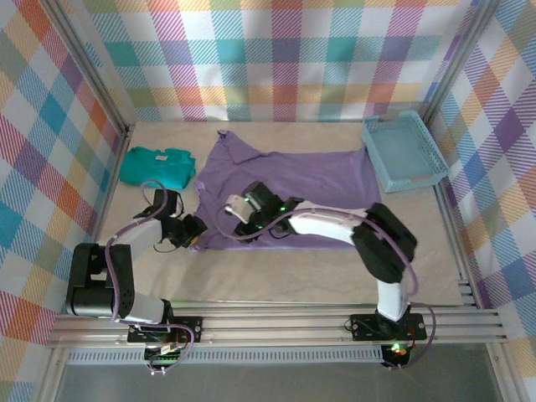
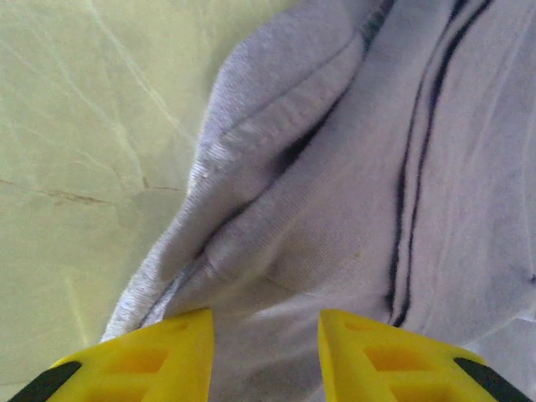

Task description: Fold the inside-out t-shirt

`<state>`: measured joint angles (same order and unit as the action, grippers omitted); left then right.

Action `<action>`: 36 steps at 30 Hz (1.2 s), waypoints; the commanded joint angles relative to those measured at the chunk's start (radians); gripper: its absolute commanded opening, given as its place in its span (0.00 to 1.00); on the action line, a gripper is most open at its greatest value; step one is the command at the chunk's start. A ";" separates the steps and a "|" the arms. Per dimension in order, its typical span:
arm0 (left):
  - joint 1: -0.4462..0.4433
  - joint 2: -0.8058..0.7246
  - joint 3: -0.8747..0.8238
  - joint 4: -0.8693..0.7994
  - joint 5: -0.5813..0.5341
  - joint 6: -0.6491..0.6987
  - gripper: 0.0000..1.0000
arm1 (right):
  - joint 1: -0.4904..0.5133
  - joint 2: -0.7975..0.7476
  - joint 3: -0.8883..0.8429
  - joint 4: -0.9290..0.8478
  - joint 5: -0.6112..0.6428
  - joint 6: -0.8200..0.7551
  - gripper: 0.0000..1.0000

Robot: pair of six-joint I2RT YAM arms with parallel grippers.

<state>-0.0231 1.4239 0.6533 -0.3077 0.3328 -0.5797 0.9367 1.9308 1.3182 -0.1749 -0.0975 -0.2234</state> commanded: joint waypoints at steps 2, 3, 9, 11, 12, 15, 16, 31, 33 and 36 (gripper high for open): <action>0.014 -0.015 -0.031 0.007 0.018 0.003 0.36 | 0.028 0.137 0.136 -0.006 -0.022 -0.115 0.54; 0.014 -0.020 -0.034 0.003 0.014 0.004 0.36 | 0.031 0.157 0.153 -0.012 -0.020 -0.122 0.55; 0.012 -0.032 -0.055 0.003 0.004 0.011 0.36 | 0.033 0.236 0.213 -0.050 0.017 -0.142 0.52; 0.015 -0.026 -0.061 0.007 0.005 0.012 0.36 | 0.032 0.251 0.224 -0.057 0.033 -0.149 0.51; 0.015 -0.024 -0.063 0.010 0.005 0.011 0.36 | 0.031 0.258 0.229 -0.060 0.042 -0.151 0.48; 0.015 -0.020 -0.065 0.015 0.008 0.011 0.36 | 0.031 0.264 0.233 -0.050 0.076 -0.145 0.34; 0.015 -0.020 -0.066 0.014 0.005 0.013 0.36 | 0.030 0.259 0.228 -0.039 0.085 -0.139 0.28; 0.015 -0.024 -0.075 0.008 -0.024 0.021 0.36 | -0.187 0.155 0.133 0.131 0.054 0.389 0.05; 0.015 -0.023 -0.074 0.004 -0.030 0.026 0.37 | -0.238 0.190 0.167 0.098 0.036 0.500 0.15; 0.015 -0.022 -0.068 0.001 -0.037 0.029 0.38 | -0.299 0.288 0.296 -0.054 -0.007 0.599 0.32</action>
<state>-0.0204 1.4021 0.6044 -0.2695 0.3325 -0.5747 0.6662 2.1536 1.5322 -0.1387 -0.0505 0.1898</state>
